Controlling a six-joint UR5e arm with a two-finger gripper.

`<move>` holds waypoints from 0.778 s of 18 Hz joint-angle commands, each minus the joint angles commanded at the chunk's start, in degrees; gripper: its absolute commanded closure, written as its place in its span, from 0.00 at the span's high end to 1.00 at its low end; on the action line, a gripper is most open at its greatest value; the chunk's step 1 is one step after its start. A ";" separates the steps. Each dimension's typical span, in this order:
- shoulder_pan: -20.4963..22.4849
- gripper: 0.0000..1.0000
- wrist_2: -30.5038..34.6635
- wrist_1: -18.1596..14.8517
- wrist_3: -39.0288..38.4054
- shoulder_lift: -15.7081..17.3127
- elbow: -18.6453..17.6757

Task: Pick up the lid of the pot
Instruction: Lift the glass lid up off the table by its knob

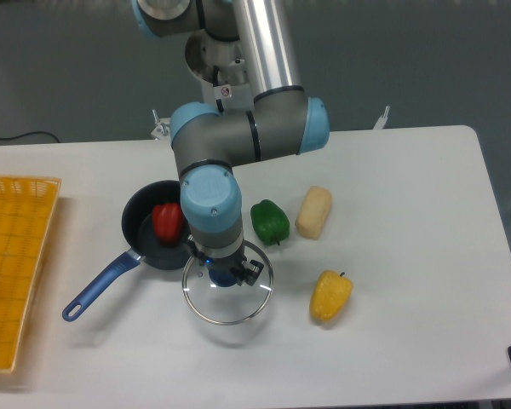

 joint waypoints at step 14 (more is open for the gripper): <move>0.35 0.45 0.00 -0.79 2.37 0.88 -0.70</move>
